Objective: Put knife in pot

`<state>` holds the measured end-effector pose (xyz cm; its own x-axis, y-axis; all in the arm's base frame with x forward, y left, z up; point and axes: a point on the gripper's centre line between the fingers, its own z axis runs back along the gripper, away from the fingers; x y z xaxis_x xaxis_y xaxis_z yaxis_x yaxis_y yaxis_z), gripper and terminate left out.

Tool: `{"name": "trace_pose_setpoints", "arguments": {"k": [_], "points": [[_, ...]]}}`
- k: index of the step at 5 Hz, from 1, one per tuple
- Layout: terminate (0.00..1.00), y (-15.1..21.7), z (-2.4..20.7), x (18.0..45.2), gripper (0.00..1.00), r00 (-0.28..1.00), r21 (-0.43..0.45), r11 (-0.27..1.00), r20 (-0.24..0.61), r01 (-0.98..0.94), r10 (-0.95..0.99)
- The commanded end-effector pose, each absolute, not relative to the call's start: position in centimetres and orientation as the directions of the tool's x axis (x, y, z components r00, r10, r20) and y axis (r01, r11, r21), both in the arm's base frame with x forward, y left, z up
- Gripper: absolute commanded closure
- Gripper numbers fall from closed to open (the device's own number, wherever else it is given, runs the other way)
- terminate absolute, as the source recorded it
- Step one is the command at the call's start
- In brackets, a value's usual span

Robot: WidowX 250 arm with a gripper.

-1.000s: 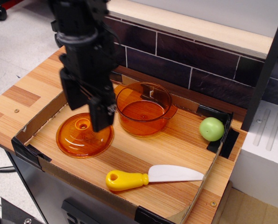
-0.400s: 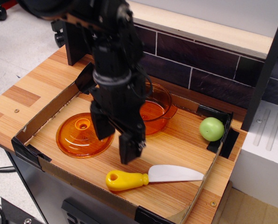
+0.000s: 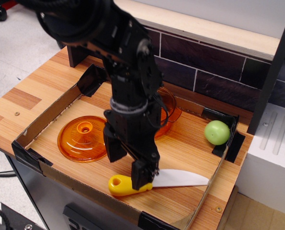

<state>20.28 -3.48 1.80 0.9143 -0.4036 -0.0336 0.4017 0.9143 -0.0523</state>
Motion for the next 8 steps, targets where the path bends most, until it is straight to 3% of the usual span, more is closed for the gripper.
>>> {"name": "trace_pose_setpoints", "arguments": {"k": [1, 2, 3, 4, 7, 8], "points": [[0.00, -3.9, -1.0, 19.0, 0.00, 0.909, 0.019, 0.910, -0.048, 0.415, -0.414], [0.00, -3.1, -1.2, 18.6, 1.00, 0.919, 0.042, 0.918, -0.023, 0.395, -0.394], [0.00, -2.2, -0.2, 17.8, 1.00, 0.858, -0.024, 0.858, -0.040, 0.512, -0.513], [0.00, -1.0, 0.7, 17.6, 1.00, 0.811, -0.035, 0.810, 0.004, 0.585, -0.585], [0.00, 0.6, 8.0, 19.3, 1.00, 0.804, -0.075, 0.812, 0.216, 0.579, -0.554], [0.00, 0.9, 10.0, 21.1, 1.00, 0.836, -0.099, 0.847, 0.254, 0.523, -0.487]]}}
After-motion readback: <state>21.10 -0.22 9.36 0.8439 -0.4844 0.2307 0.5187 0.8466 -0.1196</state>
